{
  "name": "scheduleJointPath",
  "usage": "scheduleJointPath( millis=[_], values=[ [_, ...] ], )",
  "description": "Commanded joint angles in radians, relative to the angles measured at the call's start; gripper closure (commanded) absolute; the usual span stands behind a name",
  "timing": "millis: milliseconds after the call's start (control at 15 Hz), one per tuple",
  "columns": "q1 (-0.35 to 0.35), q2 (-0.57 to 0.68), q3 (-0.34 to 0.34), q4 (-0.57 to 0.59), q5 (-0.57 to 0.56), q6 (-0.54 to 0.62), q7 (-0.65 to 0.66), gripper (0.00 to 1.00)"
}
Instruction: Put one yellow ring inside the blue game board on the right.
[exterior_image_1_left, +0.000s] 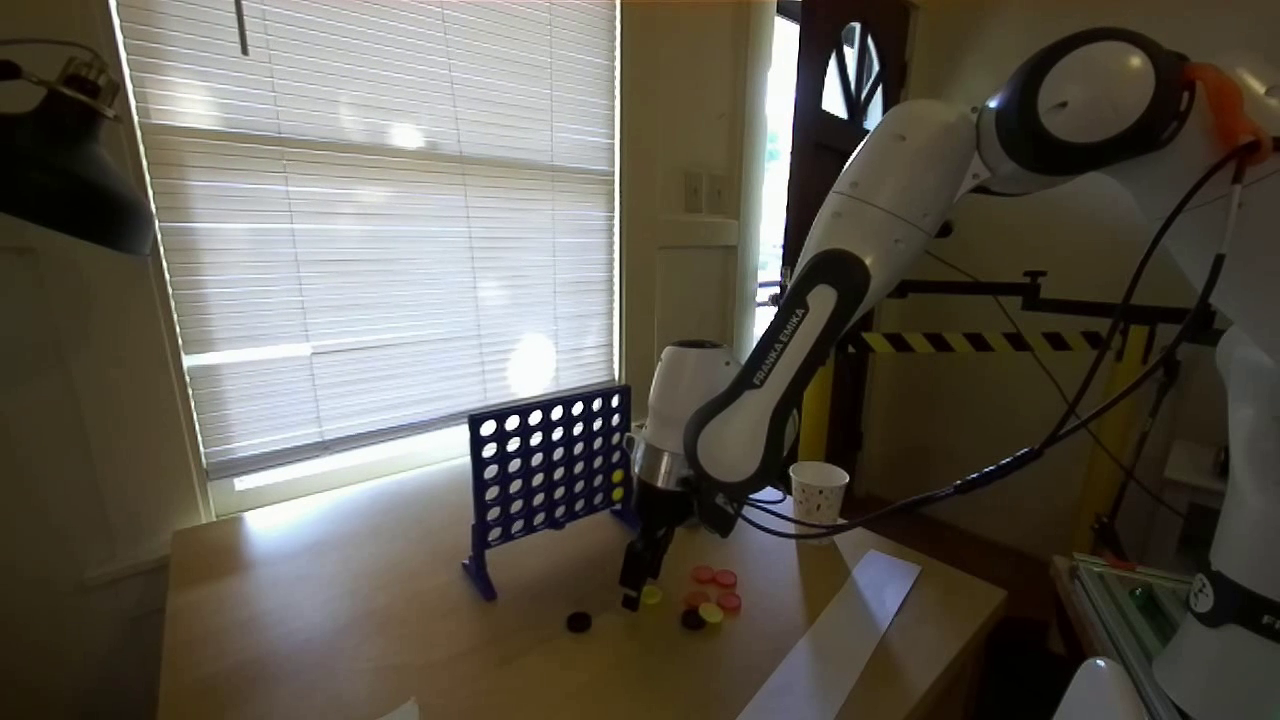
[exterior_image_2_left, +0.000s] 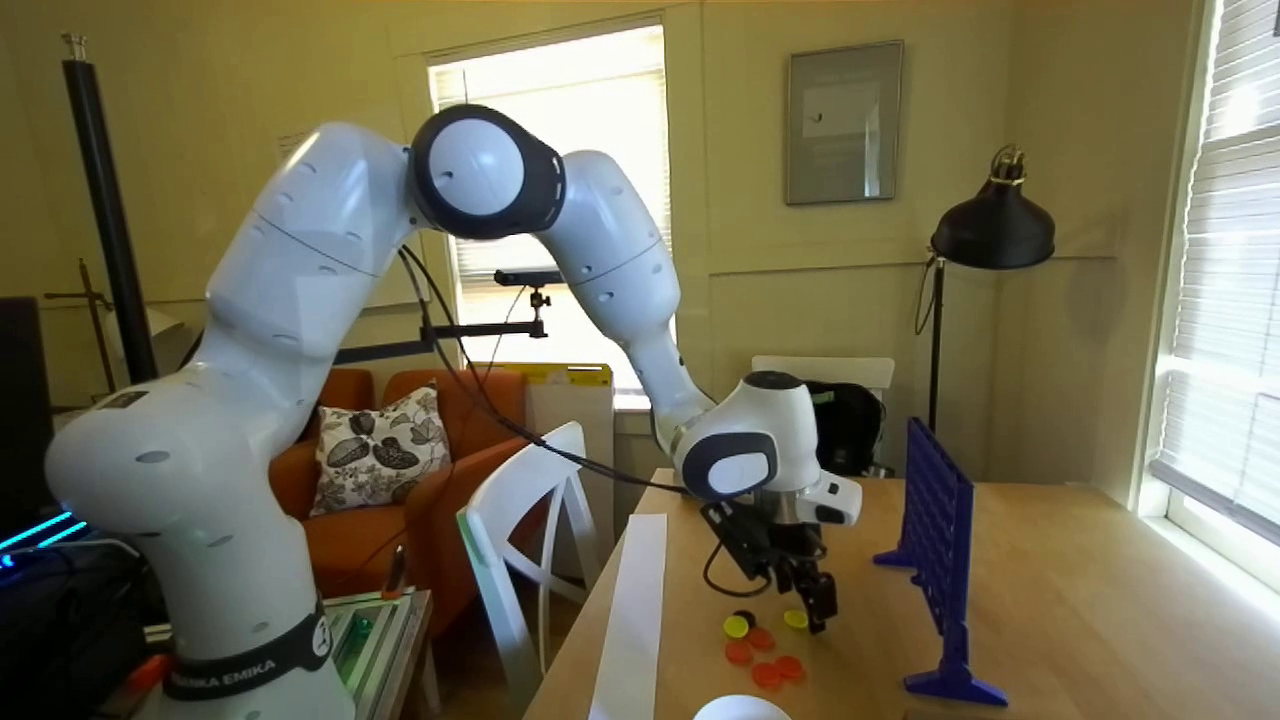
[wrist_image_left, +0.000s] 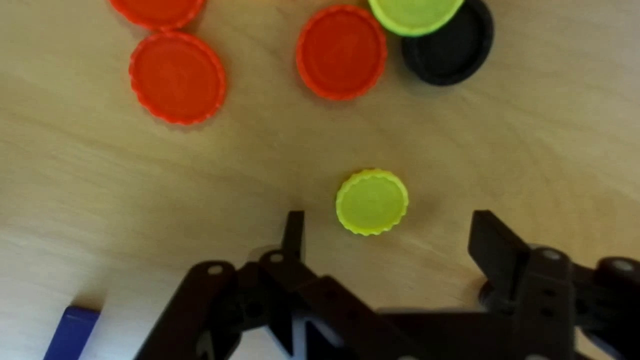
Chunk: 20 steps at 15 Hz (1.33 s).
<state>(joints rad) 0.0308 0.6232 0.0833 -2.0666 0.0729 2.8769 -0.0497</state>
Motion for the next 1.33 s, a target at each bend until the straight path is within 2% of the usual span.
scheduleJointPath(
  millis=[0, 467, 533, 600, 667, 800, 1200, 1267],
  values=[
    [-0.015, 0.029, 0.016, 0.031, -0.008, 0.01, -0.011, 0.45],
    [-0.018, 0.031, 0.017, 0.041, -0.008, 0.002, -0.011, 0.95],
    [-0.015, 0.031, 0.015, 0.04, -0.008, 0.001, -0.008, 0.53],
    [-0.016, 0.031, 0.016, 0.04, -0.008, 0.0, -0.008, 0.56],
    [-0.015, 0.029, 0.015, 0.04, -0.009, -0.002, -0.009, 0.56],
    [-0.011, 0.026, 0.013, 0.037, -0.012, -0.006, -0.006, 0.45],
    [0.006, 0.013, -0.004, 0.025, -0.028, -0.043, 0.003, 0.03],
    [0.007, 0.012, -0.005, 0.025, -0.03, -0.048, 0.003, 0.0]
  ],
)
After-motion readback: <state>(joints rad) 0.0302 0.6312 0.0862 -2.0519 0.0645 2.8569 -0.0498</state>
